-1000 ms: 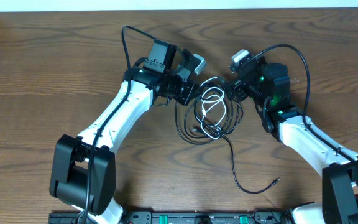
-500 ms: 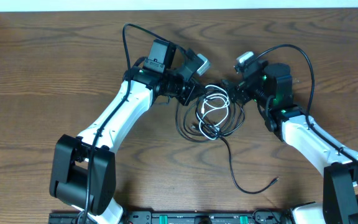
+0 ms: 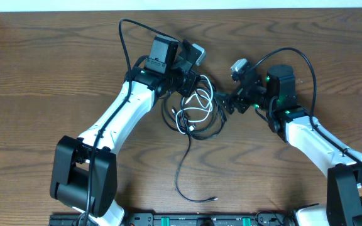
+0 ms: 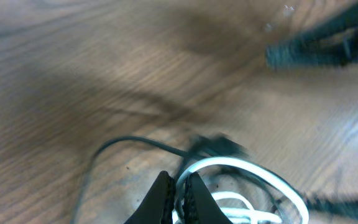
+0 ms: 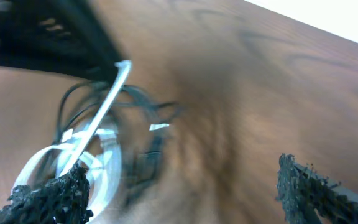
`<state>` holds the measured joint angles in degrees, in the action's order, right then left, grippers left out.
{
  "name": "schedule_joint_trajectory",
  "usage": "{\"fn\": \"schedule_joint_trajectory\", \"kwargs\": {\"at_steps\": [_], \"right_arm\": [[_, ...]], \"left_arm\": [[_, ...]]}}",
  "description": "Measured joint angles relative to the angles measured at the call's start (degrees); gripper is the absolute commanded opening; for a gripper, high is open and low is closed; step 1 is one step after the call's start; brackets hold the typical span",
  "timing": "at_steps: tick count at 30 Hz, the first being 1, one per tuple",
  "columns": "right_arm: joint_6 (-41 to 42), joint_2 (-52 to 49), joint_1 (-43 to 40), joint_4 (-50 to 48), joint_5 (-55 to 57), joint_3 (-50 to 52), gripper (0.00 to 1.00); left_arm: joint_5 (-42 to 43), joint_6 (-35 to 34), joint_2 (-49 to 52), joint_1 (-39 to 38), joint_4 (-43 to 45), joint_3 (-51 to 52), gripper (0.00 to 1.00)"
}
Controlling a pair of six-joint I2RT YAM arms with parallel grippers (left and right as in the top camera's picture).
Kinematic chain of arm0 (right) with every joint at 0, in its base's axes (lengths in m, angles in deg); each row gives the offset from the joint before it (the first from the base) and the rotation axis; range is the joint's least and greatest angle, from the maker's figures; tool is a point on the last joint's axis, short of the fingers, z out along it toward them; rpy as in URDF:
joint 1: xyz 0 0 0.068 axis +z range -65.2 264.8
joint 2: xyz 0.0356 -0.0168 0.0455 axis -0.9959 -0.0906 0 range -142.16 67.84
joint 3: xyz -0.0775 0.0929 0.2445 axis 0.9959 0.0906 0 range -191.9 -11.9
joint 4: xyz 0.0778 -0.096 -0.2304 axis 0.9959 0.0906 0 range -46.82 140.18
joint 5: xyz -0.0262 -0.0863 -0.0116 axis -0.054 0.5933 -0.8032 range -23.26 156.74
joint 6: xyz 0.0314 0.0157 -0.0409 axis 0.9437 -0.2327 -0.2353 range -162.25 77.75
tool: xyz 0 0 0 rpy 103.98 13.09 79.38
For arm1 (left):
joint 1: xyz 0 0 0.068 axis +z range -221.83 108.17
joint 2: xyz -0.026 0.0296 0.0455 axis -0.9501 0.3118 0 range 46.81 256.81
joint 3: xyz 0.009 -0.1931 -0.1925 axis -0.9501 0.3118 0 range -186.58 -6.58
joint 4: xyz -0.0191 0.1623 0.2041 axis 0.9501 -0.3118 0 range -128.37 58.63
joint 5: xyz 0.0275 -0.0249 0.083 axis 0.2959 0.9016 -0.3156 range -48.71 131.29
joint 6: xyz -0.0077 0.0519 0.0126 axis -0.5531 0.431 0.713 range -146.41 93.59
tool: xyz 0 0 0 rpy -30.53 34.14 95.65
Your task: Untangle cables
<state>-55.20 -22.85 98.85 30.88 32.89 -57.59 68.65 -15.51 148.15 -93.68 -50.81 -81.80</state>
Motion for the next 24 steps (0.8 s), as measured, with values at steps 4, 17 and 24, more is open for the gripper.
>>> {"fn": "schedule_joint_trajectory", "kwargs": {"at_steps": [4,17,24], "right_arm": [[-0.2,0.0,0.0,2.2,-3.7,0.0,0.95],[0.9,0.0,0.0,1.5,10.9,0.0,0.97],[1.9,0.0,-0.6,-3.5,13.6,0.0,0.99]], "left_arm": [[-0.5,-2.1,0.0,0.0,2.3,0.0,0.08],[3.1,-3.6,0.0,0.0,0.0,0.0,0.07],[4.1,-2.0,0.0,0.0,-4.3,0.0,0.08]]}}
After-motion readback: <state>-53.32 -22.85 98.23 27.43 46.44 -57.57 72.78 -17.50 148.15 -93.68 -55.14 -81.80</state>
